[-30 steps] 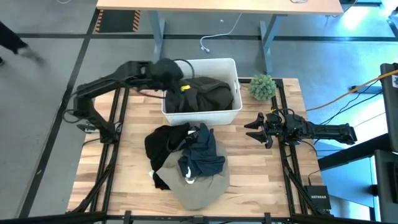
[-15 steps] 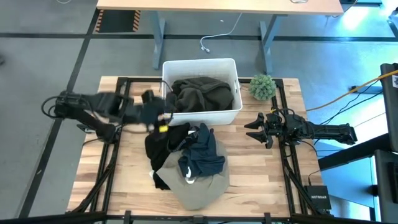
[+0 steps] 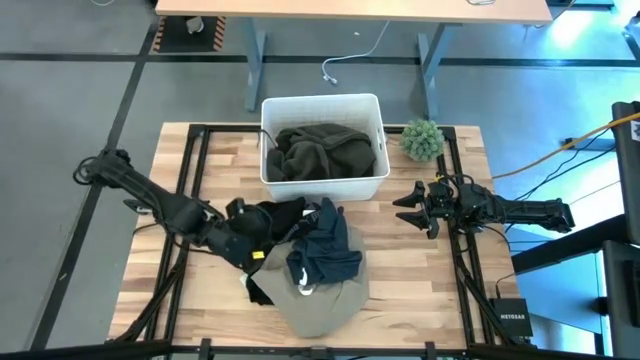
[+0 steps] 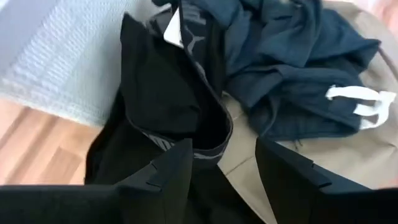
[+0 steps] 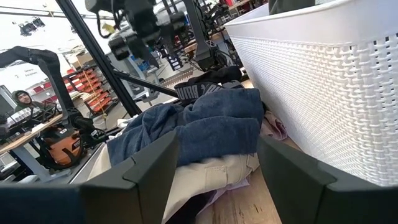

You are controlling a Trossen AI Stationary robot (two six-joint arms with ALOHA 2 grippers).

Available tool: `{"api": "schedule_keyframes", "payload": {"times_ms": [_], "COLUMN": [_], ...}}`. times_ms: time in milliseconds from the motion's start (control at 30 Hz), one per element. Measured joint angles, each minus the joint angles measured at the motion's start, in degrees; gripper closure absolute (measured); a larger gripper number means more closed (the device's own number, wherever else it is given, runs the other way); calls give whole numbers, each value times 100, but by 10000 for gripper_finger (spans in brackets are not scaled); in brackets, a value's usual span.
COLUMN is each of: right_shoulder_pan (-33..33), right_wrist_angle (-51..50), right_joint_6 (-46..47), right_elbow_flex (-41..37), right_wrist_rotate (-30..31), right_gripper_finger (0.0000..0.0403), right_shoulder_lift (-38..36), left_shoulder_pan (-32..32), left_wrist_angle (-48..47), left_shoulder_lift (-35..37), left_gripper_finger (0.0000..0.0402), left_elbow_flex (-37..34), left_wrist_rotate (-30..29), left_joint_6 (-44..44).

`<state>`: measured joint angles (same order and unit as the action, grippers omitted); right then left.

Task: Sort clothes
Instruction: Put the black boxers into the white bin

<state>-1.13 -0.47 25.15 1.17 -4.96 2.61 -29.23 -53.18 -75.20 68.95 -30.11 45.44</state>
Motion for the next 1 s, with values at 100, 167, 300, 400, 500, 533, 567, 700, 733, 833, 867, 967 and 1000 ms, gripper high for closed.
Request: {"api": "schedule_keyframes", "payload": {"times_ms": [100,167,300,400,500,533,567,700,733,833,867,967,1000], "right_shoulder_pan": [0,-2,-2,0,0,-1,-1,0,-2,0,-1,0,-2], "right_wrist_angle": [0,0,0,0,0,0,0,0,0,0,0,0,0], "right_joint_6": [0,0,0,0,0,0,0,0,0,0,0,0,0], "right_elbow_flex": [1,2,0,0,1,1,1,0,2,2,2,0,0], "right_wrist_rotate": [0,-1,0,0,-2,0,0,-1,-2,-1,1,0,-1], "right_gripper_finger": [166,166,166,166,166,166,166,166,166,166,166,166,166], "right_shoulder_lift": [1,-1,0,-2,1,-1,1,-2,-1,-2,-1,-1,0], "left_shoulder_pan": [25,51,50,47,52,52,52,52,51,52,52,52,52], "left_wrist_angle": [164,484,1147,1520,1688,1753,1857,2262,2320,2462,2556,2844,2871], "left_shoulder_lift": [5,5,5,9,7,7,7,5,5,5,5,5,5], "left_gripper_finger": [230,230,231,231,231,231,231,231,231,231,231,231,231], "left_elbow_flex": [-269,-426,-719,-908,-1062,-1111,-1187,-1499,-1558,-1728,-1768,-1905,-1943], "left_wrist_rotate": [1,21,127,126,97,92,86,90,91,90,90,87,86], "left_joint_6": [69,-10,-454,-733,-1021,-1102,-1158,-1428,-1420,-1405,-1406,-1420,-1435]}}
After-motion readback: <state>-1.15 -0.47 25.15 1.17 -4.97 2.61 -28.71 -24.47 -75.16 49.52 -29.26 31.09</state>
